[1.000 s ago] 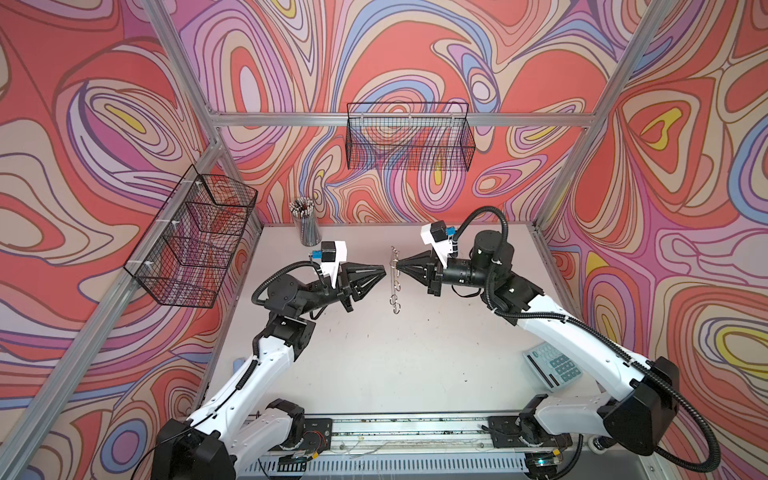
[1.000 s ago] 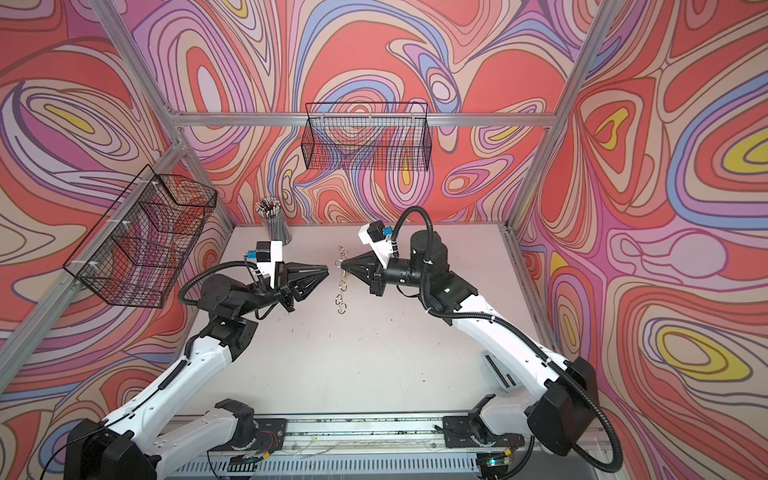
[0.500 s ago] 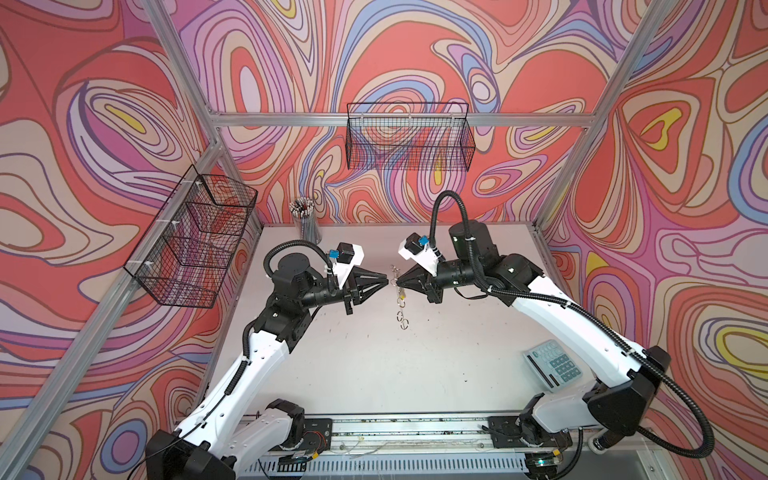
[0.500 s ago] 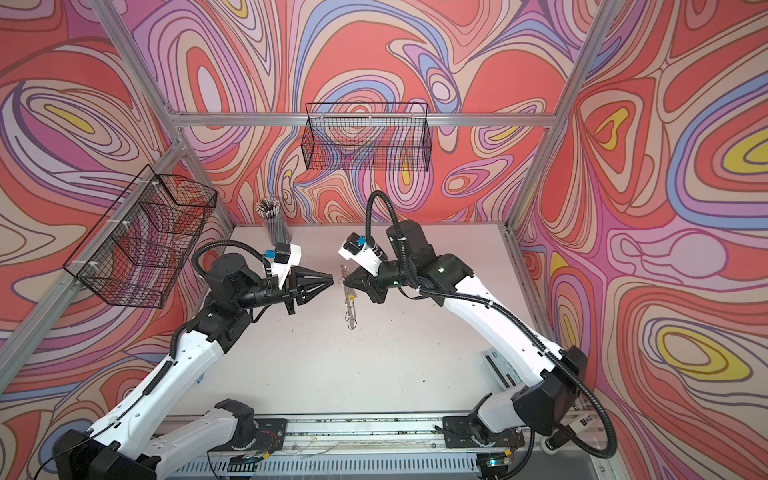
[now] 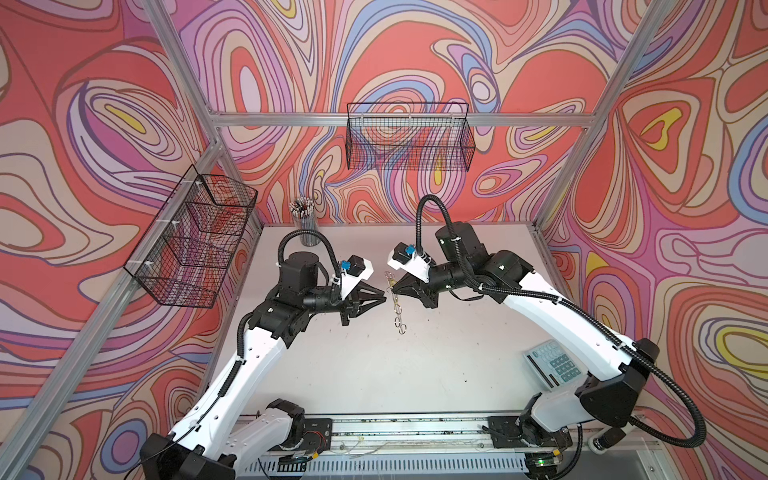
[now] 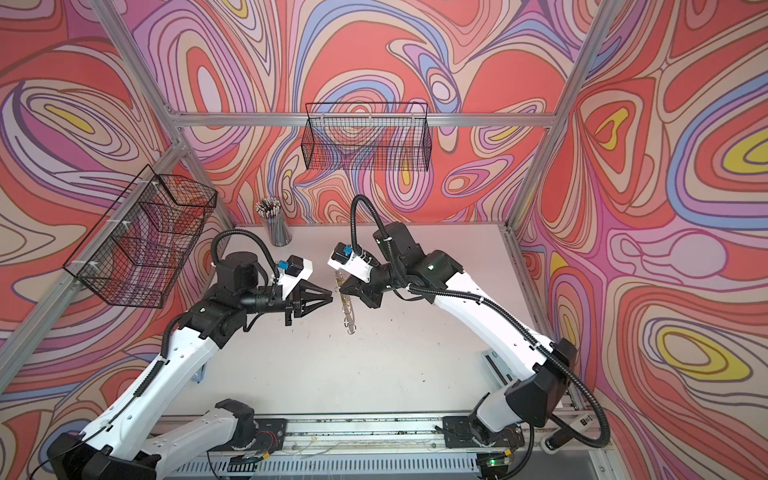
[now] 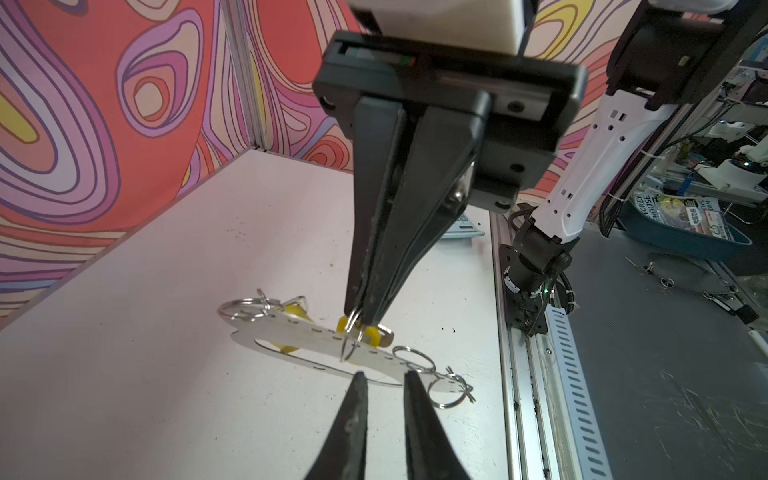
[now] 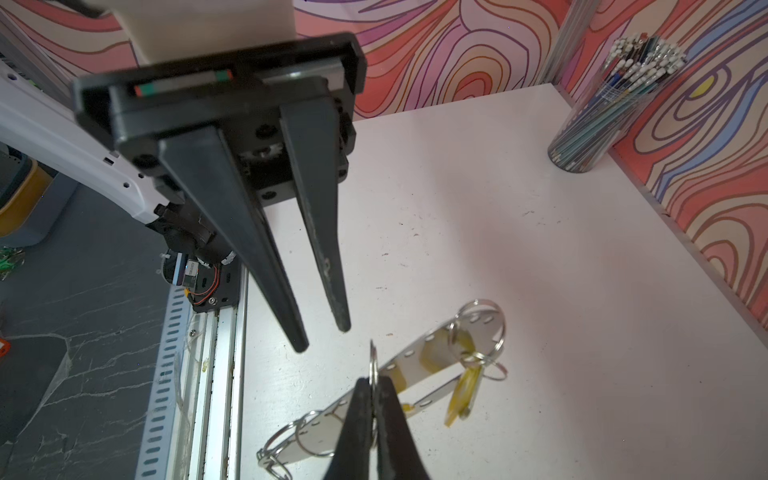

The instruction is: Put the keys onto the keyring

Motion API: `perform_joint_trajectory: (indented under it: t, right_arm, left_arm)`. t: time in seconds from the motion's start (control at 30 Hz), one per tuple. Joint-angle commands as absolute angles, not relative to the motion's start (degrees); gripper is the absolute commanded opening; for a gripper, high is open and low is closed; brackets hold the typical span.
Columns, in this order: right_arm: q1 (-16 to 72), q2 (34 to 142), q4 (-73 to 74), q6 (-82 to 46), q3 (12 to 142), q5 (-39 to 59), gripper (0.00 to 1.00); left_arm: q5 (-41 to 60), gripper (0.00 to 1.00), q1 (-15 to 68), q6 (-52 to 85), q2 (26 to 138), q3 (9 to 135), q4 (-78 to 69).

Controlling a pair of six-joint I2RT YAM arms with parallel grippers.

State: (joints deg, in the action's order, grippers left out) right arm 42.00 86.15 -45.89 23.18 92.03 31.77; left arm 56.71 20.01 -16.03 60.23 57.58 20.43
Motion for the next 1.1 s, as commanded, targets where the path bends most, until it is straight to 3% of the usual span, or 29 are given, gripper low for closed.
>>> perform_joint_trajectory:
  t: [0.0,0.4,0.7,1.07]
  right_arm:
    - [42.88,86.31,-46.84,25.39,93.27,32.43,0.0]
    - [44.54,86.84,-47.64,25.84,92.81,31.8,0.0]
    - [44.51,84.31,-45.03,25.05,89.76,28.9,0.0]
    - [44.61,84.53,-45.1,25.05,90.36,32.26,0.0]
  left_arm:
    - [56.73,0.18,20.58,-19.08,60.77,59.38,24.61]
    - [55.65,0.15,20.85,-20.0,60.75,60.16,25.58]
    - [48.84,0.14,20.83,-19.21,57.79,58.04,22.21]
    - [53.57,0.14,21.09,-20.1,60.9,60.21,25.67]
